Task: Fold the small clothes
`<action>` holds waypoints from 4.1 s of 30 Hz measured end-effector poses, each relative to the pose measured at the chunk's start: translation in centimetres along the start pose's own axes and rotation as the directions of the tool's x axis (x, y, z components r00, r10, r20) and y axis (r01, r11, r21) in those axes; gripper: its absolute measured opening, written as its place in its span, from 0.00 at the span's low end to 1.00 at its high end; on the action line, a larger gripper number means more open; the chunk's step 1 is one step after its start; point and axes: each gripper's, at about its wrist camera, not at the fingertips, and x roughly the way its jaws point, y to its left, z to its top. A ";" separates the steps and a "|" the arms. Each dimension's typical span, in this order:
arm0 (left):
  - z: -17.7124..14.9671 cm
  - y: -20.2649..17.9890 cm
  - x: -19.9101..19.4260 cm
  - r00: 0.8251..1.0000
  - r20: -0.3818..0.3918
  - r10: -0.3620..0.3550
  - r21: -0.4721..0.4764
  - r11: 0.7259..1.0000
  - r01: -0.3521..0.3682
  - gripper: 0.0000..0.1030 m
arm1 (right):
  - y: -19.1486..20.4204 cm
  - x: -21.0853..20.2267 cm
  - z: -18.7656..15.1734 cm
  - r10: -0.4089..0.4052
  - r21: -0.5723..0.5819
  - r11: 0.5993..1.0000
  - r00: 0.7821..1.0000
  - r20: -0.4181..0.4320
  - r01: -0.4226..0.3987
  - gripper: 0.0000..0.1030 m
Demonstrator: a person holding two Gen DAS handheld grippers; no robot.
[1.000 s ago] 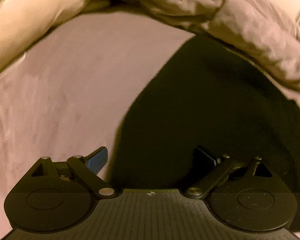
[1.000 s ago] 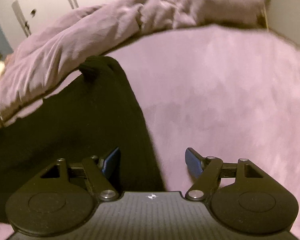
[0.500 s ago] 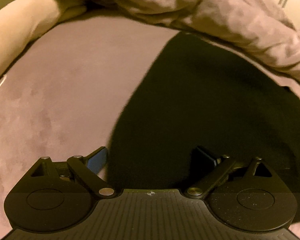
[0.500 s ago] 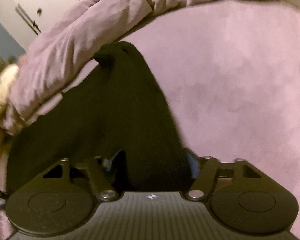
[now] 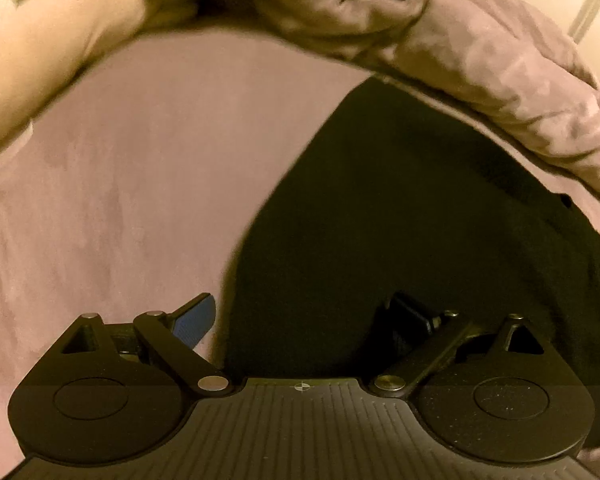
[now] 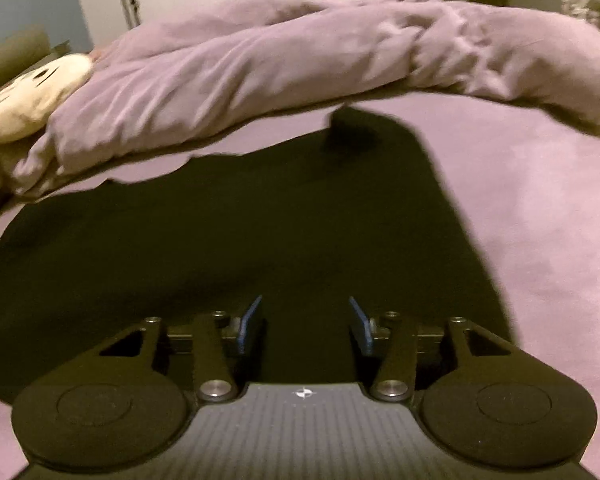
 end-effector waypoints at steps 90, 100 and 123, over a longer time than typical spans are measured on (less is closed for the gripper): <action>5.1 -18.0 9.9 0.990 0.128 -0.065 0.413 0.911 0.006 0.54 | 11.7 16.8 8.2 -0.078 -0.345 0.934 0.996 0.049 0.091 0.61; 1.6 -13.7 4.9 0.986 0.034 -0.162 0.211 0.966 0.151 0.52 | 9.2 4.6 0.5 -0.006 -0.222 0.975 0.996 0.089 0.026 0.52; -2.0 -9.8 0.7 0.991 -0.022 -0.129 0.171 0.977 0.131 0.80 | 10.0 1.7 -2.1 0.027 -0.224 0.975 0.997 0.074 -0.010 0.32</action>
